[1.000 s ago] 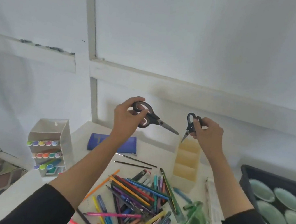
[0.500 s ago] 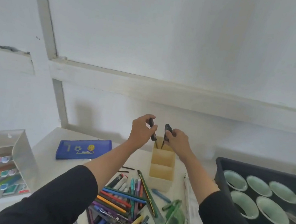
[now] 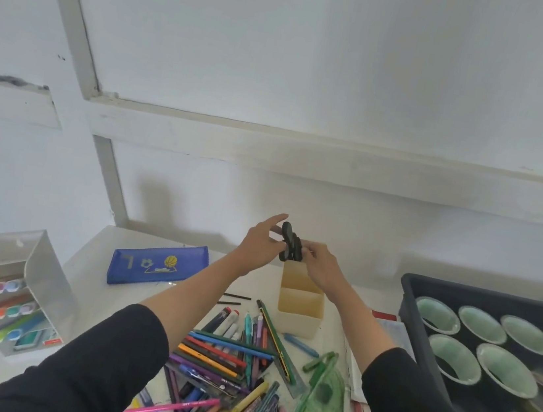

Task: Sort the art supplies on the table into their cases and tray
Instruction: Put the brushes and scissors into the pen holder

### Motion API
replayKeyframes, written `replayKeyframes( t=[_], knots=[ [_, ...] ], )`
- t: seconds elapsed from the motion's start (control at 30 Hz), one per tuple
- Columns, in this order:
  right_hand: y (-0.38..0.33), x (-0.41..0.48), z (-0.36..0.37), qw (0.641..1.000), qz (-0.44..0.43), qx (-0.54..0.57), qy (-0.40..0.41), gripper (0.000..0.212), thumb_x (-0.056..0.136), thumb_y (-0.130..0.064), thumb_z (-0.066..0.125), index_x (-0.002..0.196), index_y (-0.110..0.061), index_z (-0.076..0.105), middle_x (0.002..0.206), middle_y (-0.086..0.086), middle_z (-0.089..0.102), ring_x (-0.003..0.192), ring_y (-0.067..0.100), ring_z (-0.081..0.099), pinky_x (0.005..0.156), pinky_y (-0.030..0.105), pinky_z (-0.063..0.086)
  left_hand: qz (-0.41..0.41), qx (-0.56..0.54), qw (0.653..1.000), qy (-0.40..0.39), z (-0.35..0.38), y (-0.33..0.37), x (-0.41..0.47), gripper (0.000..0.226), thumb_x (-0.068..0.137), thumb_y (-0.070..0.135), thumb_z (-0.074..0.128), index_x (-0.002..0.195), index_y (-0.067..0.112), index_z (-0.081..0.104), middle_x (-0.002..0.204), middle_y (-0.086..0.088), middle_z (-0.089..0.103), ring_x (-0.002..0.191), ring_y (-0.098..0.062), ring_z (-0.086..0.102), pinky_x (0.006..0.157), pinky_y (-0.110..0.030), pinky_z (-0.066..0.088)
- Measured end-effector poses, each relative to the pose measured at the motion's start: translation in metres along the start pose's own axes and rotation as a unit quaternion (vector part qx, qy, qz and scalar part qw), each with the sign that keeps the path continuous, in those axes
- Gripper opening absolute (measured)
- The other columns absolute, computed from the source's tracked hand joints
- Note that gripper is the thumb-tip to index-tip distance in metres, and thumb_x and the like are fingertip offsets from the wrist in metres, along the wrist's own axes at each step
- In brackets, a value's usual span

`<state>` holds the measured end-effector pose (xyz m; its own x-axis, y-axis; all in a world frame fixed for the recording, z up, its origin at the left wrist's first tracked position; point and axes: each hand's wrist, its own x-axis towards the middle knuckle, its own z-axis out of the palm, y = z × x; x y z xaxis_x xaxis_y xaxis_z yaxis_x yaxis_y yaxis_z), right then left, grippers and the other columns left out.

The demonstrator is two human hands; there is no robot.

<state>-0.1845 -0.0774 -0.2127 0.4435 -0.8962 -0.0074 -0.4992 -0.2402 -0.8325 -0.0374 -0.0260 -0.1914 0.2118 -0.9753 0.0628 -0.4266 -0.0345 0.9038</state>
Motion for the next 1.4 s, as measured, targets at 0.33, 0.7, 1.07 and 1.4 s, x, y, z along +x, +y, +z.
replayKeyframes(
  t=[0.33, 0.7, 1.07, 1.4],
  knots=[
    [-0.023, -0.030, 0.006, 0.972, -0.095, 0.040, 0.210, 0.029, 0.087, 0.004, 0.047, 0.080, -0.013, 0.070, 0.083, 0.000, 0.069, 0.070, 0.014, 0.060, 0.066, 0.014, 0.048, -0.029, -0.005, 0.999, 0.028, -0.050, -0.049, -0.025, 0.030, 0.089, -0.001, 0.055, 0.109, 0.019, 0.065, 0.106, -0.004, 0.065, 0.087, -0.021, 0.063, 0.073, -0.031, 0.049],
    [-0.050, -0.031, 0.087, 0.993, -0.112, 0.041, -0.007, 0.031, 0.086, 0.003, 0.044, 0.070, -0.016, 0.063, 0.081, 0.005, 0.066, 0.052, 0.013, 0.064, 0.049, 0.016, 0.043, -0.160, 0.089, 0.978, 0.101, -0.106, -0.149, -0.076, 0.030, 0.087, -0.003, 0.049, 0.103, 0.011, 0.069, 0.111, -0.001, 0.062, 0.098, -0.015, 0.056, 0.084, -0.025, 0.041],
    [-0.010, 0.026, 0.163, 0.973, -0.054, -0.176, -0.139, 0.030, 0.093, -0.006, 0.045, 0.116, -0.006, 0.064, 0.121, 0.011, 0.059, 0.110, 0.023, 0.055, 0.091, 0.025, 0.039, -0.176, 0.222, 0.949, 0.135, -0.127, -0.209, -0.102, 0.035, 0.087, 0.008, 0.064, 0.121, 0.014, 0.065, 0.115, -0.014, 0.059, 0.107, -0.029, 0.053, 0.093, -0.028, 0.033],
    [0.013, 0.029, 0.191, 0.968, -0.084, -0.218, -0.088, 0.013, 0.091, -0.014, 0.054, 0.079, -0.010, 0.055, 0.098, 0.005, 0.050, 0.081, 0.020, 0.052, 0.066, 0.030, 0.040, -0.202, 0.196, 0.927, 0.248, -0.103, -0.220, -0.108, 0.008, 0.086, 0.022, 0.069, 0.092, 0.020, 0.074, 0.100, -0.002, 0.054, 0.101, -0.024, 0.042, 0.087, -0.038, 0.040]
  ],
)
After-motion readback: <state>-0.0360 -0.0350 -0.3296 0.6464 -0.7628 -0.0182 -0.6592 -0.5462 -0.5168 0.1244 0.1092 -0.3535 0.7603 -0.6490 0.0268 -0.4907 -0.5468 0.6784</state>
